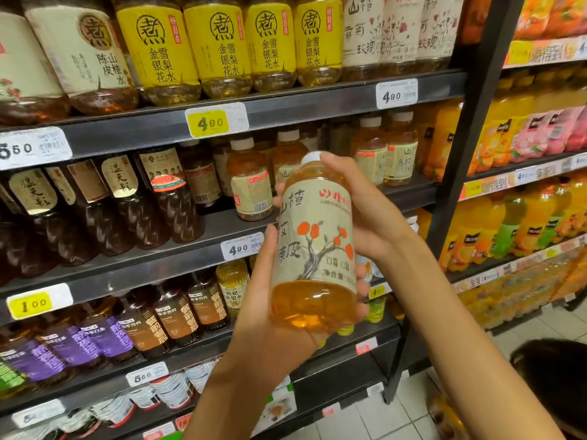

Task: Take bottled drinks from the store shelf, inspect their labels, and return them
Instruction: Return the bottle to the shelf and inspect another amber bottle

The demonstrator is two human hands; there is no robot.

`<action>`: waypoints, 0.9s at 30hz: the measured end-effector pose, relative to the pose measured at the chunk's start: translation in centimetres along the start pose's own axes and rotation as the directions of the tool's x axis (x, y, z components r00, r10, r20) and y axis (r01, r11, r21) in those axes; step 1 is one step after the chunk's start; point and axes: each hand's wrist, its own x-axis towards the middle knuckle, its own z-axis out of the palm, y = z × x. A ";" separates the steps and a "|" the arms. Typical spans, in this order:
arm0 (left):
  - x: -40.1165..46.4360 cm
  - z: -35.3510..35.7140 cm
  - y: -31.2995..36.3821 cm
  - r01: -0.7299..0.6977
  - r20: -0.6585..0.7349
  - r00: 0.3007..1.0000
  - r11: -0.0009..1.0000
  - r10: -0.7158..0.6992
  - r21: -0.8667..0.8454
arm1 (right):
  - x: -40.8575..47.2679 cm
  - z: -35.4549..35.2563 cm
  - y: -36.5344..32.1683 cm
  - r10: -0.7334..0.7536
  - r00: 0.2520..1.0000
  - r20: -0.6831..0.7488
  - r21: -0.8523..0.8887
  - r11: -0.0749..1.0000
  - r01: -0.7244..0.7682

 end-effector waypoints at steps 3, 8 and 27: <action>-0.3 0.6 -0.1 0.007 0.002 1.000 0.991 -0.006 -0.132 | 0.0 -0.1 0.3 0.066 0.996 -0.055 0.019 0.998 -0.065; -0.1 0.7 -0.1 0.047 0.051 0.998 0.994 -0.042 -0.102 | -0.3 -0.9 0.3 0.138 0.987 -0.085 0.107 0.986 -0.128; 8.5 -1.4 -3.0 -0.148 -0.069 0.926 0.525 0.371 0.838 | -2.3 -5.6 -4.4 -0.459 0.883 0.096 -0.602 0.680 0.419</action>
